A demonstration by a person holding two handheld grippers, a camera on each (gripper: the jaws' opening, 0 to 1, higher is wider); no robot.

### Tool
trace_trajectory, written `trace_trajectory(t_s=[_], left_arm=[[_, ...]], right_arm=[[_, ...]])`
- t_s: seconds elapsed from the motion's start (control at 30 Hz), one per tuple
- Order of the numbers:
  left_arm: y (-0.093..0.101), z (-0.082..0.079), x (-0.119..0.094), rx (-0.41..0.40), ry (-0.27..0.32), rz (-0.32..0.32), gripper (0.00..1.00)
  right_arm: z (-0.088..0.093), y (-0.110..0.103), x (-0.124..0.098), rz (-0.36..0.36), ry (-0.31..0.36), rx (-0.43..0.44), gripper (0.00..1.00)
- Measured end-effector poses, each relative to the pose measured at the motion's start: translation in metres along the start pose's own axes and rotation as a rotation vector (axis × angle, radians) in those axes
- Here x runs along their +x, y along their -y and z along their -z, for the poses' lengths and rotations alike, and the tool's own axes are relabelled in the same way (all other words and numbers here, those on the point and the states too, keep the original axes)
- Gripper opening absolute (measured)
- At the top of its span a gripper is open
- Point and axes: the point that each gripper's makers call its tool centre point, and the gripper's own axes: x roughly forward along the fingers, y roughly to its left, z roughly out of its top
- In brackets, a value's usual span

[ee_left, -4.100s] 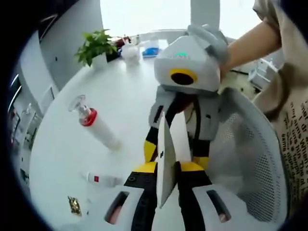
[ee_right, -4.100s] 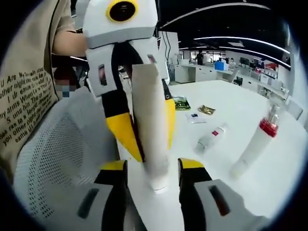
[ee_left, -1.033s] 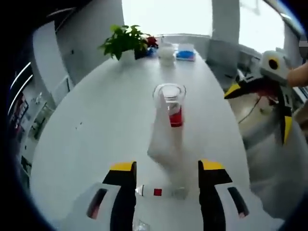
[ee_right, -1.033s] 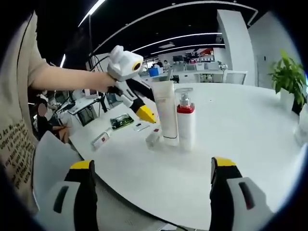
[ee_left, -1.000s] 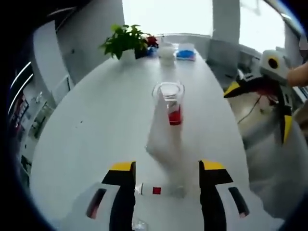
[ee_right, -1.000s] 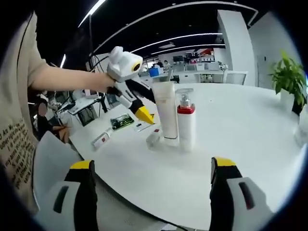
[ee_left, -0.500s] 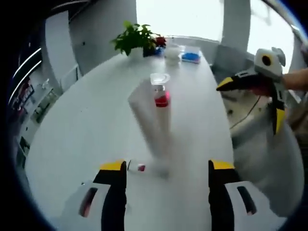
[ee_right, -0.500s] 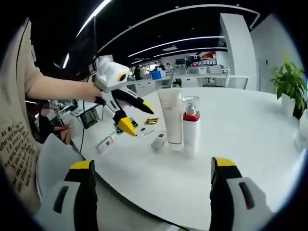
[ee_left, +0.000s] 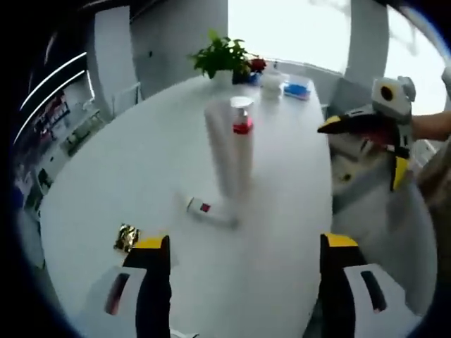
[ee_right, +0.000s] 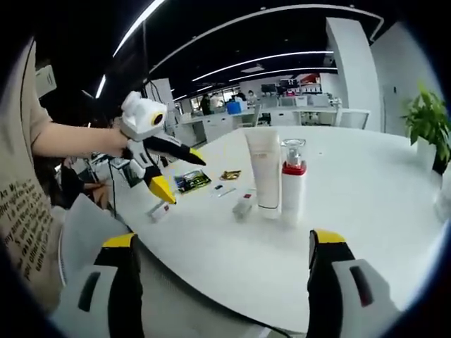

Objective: Arrange the skincare products in the storage area until every visible bottle or jar stands upright without overlapping.

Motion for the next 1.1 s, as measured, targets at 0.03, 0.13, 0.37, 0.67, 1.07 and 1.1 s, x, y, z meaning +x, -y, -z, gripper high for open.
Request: trace_trajectory(t_s=[0.03, 0.13, 0.37, 0.67, 1.07, 1.1], left_arm=[[0.001, 0.003, -0.005, -0.019, 0.012, -0.014, 0.87], [0.004, 0.015, -0.016, -0.06, 0.018, -0.036, 0.9], [0.013, 0.051, -0.036, -0.144, 0.016, -0.082, 0.95], [0.028, 0.081, -0.064, -0.252, 0.045, -0.145, 0.97], [0.046, 0.096, -0.076, -0.308, 0.085, -0.187, 0.97], [0.047, 0.098, -0.076, -0.311, 0.085, -0.188, 0.97]], right_arm=[[0.001, -0.002, 0.001, -0.006, -0.004, -0.002, 1.0], [0.002, -0.007, 0.004, -0.02, -0.009, -0.006, 1.0], [0.005, -0.019, 0.011, -0.051, -0.025, -0.014, 1.0], [0.004, -0.015, 0.007, -0.034, -0.035, -0.023, 1.0], [-0.003, -0.016, 0.006, -0.012, -0.005, -0.01, 1.0], [-0.001, -0.014, 0.007, -0.007, -0.011, -0.013, 1.0]])
